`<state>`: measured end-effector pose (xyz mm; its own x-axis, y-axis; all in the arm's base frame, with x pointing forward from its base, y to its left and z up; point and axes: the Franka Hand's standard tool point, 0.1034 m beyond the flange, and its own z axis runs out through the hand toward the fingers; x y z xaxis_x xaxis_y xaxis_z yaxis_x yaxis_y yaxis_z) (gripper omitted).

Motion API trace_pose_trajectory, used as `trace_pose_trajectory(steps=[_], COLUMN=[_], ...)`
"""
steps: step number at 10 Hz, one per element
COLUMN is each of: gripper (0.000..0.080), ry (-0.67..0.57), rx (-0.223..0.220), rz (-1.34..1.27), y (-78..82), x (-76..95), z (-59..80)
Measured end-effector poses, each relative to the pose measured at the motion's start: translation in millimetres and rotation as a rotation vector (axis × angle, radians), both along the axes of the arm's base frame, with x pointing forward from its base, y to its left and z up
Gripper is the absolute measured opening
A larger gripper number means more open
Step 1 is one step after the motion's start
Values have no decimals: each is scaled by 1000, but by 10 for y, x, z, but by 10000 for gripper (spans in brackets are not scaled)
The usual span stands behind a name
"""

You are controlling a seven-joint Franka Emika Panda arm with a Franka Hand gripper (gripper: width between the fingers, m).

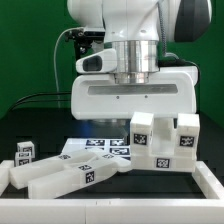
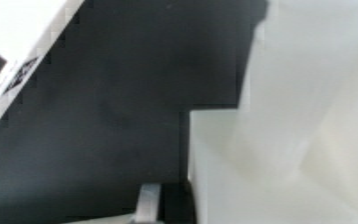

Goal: Assemble chair

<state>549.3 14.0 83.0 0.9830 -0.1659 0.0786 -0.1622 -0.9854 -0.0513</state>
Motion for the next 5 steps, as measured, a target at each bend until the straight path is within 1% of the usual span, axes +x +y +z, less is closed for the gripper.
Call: trace_pose_trajectory(steps=[1,3,4,5], gripper=[30,31,31,31], ry=[57,293,367,452], rx=[16,75,85,90], rz=[1,-1,40,92], y=[21,73,71,122], x=[-54,-164,-105,-93], z=[-42,-85,-69,-33])
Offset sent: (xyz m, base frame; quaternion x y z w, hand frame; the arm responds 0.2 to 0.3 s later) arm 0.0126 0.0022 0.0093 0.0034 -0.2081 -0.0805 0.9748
